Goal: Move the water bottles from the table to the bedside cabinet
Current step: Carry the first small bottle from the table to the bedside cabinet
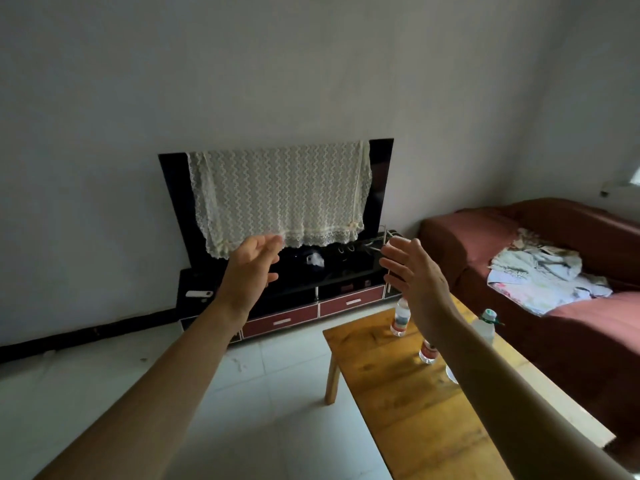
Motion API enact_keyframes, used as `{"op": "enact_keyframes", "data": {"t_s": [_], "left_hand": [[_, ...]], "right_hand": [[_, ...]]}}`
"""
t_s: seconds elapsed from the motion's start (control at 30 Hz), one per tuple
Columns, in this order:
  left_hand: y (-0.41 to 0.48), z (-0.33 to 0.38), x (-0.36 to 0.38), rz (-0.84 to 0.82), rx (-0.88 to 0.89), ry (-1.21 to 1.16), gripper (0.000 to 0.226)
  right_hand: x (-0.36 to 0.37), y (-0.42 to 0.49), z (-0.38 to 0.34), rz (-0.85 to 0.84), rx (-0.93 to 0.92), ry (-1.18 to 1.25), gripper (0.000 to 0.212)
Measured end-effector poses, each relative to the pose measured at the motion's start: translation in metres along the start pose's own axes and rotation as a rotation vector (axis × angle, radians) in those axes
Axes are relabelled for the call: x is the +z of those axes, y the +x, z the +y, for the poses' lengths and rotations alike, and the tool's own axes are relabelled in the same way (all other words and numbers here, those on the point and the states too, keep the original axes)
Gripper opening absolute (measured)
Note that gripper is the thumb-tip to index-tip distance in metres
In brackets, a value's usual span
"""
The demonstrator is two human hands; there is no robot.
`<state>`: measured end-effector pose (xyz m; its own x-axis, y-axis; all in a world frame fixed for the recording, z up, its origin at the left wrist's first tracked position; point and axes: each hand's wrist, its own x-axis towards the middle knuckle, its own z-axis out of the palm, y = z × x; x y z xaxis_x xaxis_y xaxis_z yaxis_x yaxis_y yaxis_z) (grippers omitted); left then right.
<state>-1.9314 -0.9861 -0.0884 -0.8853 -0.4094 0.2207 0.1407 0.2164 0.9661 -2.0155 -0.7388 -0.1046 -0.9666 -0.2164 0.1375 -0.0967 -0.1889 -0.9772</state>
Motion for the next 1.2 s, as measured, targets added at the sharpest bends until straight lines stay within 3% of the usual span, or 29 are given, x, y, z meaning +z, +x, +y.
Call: {"op": "enact_keyframes", "data": {"t_s": [0.13, 0.27, 0.57, 0.73, 0.87, 1.03, 1.2], "left_hand": [[0.069, -0.018, -0.022, -0.043, 0.017, -0.024, 0.044], [0.114, -0.045, -0.026, -0.081, -0.037, -0.032, 0.059], [0.251, -0.094, -0.005, -0.155, -0.058, -0.028, 0.044], [0.349, -0.110, 0.028, -0.187, -0.041, 0.020, 0.039], [0.423, -0.118, 0.065, -0.239, -0.055, 0.015, 0.047], [0.482, -0.134, 0.125, -0.358, -0.075, -0.008, 0.039], [0.527, -0.145, 0.205, -0.527, -0.090, -0.050, 0.046]], "right_hand": [[0.037, 0.054, 0.005, 0.053, -0.016, 0.013, 0.046], [0.060, 0.096, 0.023, 0.065, 0.010, -0.007, 0.044], [0.077, 0.228, 0.066, 0.130, 0.002, 0.022, 0.037], [0.068, 0.320, 0.088, 0.177, 0.001, 0.091, 0.037], [0.047, 0.389, 0.097, 0.235, 0.005, 0.085, 0.046], [0.005, 0.435, 0.103, 0.348, -0.007, 0.078, 0.040], [-0.047, 0.458, 0.112, 0.523, -0.005, 0.076, 0.036]]}}
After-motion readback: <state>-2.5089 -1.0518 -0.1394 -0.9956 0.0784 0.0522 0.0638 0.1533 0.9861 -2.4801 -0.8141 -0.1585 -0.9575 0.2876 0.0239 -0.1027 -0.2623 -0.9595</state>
